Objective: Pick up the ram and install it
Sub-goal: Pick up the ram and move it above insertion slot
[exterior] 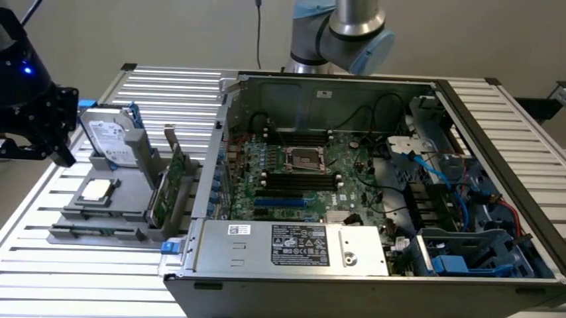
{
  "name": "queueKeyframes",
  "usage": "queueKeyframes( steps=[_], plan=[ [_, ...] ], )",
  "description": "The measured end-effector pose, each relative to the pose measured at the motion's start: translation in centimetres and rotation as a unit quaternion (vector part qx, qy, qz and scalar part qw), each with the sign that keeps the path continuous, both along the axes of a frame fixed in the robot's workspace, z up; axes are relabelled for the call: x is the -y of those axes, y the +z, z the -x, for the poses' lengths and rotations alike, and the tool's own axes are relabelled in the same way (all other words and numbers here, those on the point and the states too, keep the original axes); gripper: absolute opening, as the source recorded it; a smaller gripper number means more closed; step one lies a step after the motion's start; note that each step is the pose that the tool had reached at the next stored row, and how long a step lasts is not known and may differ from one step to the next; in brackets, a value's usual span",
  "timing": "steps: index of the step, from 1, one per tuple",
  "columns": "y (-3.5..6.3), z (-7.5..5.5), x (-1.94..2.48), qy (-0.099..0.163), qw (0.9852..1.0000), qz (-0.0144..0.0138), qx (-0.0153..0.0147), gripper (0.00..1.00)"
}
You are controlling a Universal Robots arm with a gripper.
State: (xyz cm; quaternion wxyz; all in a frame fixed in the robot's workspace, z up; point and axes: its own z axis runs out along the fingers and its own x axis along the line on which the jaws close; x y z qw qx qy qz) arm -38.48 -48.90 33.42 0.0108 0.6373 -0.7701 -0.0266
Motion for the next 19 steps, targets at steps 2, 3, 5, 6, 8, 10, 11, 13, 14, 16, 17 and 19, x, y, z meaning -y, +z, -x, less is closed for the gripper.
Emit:
queueKeyframes(
  steps=[2,3,5,6,8,10,11,13,14,16,17,19],
  plan=[
    [-0.12,0.0,0.0,0.018,0.9998,-0.0001,0.0021,0.11],
    [-0.17,0.0,0.0,0.027,0.9996,0.0,0.0031,0.11],
    [-0.28,0.0,0.0,0.045,0.999,0.0,0.0051,0.11],
    [-0.34,0.0,0.0,0.055,0.9985,0.0,0.0062,0.11],
    [-0.45,0.0,0.0,0.073,0.9973,0.0,0.0083,0.11],
    [-0.57,0.0,0.0,0.091,0.9958,0.0,0.0105,0.11],
    [-0.63,0.01,0.0,0.099,0.995,0.0001,0.0121,0.11],
    [-0.72,0.03,-0.01,0.112,0.9936,0.0005,0.0169,0.11],
    [-0.75,0.06,0.0,0.114,0.9933,0.0006,0.0194,0.11],
    [-0.75,0.05,0.01,0.115,0.9932,0.0006,0.0198,0.11],
    [-0.74,0.05,0.01,0.115,0.9931,0.0006,0.0198,0.11],
    [-0.74,0.06,0.01,0.115,0.9931,0.0007,0.0198,0.12]
  ],
)
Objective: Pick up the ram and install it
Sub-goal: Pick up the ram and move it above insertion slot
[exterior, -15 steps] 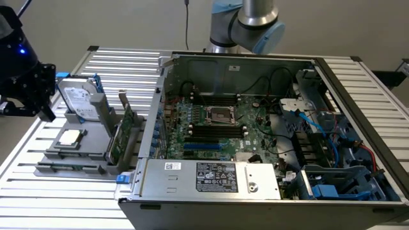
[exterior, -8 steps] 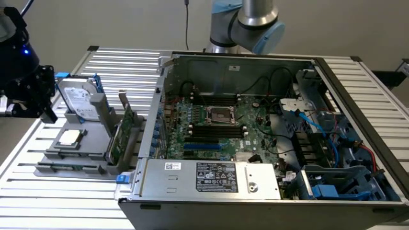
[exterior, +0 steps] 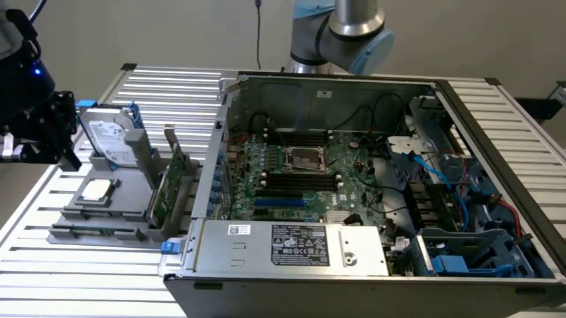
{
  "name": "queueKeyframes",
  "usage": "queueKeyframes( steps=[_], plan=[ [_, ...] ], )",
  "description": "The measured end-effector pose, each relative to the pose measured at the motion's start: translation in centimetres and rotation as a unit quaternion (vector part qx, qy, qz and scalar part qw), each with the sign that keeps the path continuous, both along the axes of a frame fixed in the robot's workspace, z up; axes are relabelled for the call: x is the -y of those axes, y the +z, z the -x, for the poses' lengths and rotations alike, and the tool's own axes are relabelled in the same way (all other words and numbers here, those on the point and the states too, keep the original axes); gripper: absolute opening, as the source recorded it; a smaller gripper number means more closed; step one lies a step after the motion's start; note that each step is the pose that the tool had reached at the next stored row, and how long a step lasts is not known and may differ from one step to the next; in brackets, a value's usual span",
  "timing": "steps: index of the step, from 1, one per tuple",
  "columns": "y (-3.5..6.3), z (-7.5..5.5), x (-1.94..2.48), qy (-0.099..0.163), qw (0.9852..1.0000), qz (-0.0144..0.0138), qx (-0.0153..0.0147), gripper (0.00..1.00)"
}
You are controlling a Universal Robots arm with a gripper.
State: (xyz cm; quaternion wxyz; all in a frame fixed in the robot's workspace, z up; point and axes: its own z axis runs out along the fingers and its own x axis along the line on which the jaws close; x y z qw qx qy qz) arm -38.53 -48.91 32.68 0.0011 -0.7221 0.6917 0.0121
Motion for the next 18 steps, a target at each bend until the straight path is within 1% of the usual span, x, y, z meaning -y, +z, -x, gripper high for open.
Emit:
queueKeyframes(
  steps=[2,3,4,6,7,9,10,13,15,18],
  plan=[
    [0.0,0.0,0.0,0.0,1.0,0.0,0.0,0.24],
    [0.0,0.0,0.0,0.0,1.0,0.0,0.0,0.24],
    [-0.01,0.0,0.0,0.0,1.0,0.0,0.0,0.3],
    [-0.1,0.0,0.05,0.0,1.0,0.0,-0.0001,0.3],
    [-0.24,0.0,0.11,0.0,1.0,0.0,-0.0002,0.36],
    [-0.6,0.0,0.28,0.0,1.0,0.0,-0.0003,0.36],
    [-0.78,0.0,0.44,-0.001,1.0,0.0,-0.0002,0.36],
    [-1.33,0.0,1.17,-0.001,1.0,-0.0001,-0.0003,0.36],
    [-1.7,0.0,1.55,-0.002,1.0,-0.0002,-0.0002,0.36],
    [-2.25,0.0,1.8,-0.002,1.0,-0.0003,-0.0001,0.36]
  ],
)
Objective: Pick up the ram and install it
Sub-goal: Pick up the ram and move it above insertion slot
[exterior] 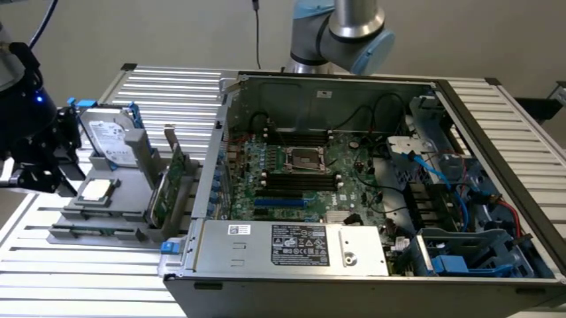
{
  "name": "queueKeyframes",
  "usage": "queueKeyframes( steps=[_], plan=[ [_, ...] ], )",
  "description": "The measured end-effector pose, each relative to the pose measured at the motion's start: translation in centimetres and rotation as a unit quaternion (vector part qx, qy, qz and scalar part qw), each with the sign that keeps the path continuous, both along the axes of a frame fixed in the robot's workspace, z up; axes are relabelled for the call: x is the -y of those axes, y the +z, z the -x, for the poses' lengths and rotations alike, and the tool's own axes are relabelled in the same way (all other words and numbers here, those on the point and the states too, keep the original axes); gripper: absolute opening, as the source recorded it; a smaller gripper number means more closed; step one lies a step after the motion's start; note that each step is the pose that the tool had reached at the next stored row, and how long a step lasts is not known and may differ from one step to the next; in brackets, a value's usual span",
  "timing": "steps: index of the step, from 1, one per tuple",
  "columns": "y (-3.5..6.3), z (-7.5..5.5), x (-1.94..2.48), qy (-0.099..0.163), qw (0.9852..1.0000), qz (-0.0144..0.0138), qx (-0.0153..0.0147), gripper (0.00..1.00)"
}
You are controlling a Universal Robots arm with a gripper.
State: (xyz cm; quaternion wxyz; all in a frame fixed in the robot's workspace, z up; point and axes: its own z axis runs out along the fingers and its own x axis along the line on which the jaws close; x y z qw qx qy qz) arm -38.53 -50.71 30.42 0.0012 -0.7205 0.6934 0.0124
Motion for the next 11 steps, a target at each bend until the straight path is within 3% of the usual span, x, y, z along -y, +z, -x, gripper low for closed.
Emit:
queueKeyframes(
  steps=[11],
  plan=[
    [-1.98,-0.2,0.4,-0.014,0.9999,0.0,-0.0001,0.36]
  ],
)
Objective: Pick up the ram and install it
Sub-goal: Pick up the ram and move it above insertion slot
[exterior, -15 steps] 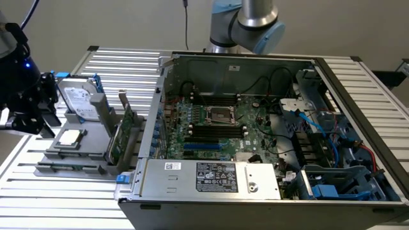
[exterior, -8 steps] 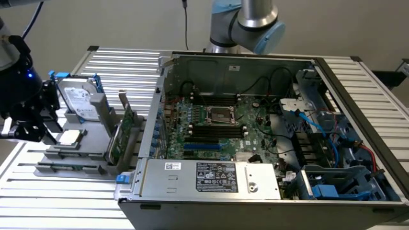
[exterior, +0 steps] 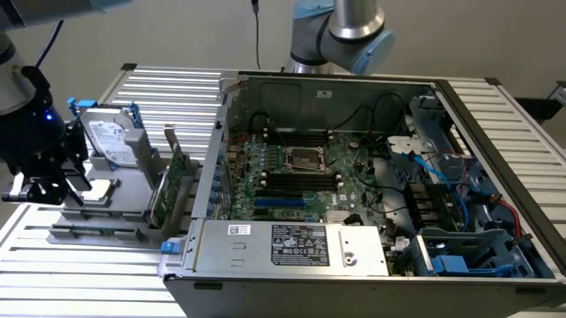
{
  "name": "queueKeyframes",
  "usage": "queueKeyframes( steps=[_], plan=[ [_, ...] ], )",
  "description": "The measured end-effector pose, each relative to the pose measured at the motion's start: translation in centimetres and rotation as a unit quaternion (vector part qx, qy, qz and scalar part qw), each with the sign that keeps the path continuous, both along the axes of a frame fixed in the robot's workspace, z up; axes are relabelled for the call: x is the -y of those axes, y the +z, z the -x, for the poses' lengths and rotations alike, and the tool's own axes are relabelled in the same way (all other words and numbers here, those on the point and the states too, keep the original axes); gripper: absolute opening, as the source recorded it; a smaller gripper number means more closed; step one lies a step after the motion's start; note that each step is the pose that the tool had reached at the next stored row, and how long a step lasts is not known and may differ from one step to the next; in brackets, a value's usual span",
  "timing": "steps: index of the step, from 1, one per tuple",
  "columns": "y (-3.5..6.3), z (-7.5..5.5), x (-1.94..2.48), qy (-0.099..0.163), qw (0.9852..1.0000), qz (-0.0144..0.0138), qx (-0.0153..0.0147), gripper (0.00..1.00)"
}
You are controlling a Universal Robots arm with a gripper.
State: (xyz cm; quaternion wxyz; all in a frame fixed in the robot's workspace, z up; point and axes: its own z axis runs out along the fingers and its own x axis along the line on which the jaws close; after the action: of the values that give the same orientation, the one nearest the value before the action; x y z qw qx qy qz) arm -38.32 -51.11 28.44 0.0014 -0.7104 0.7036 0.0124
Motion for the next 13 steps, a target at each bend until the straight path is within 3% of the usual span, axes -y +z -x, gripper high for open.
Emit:
queueKeyframes(
  steps=[13],
  plan=[
    [-2.37,-0.2,0.31,-0.033,0.9995,0.0,0.0005,0.36]
  ],
)
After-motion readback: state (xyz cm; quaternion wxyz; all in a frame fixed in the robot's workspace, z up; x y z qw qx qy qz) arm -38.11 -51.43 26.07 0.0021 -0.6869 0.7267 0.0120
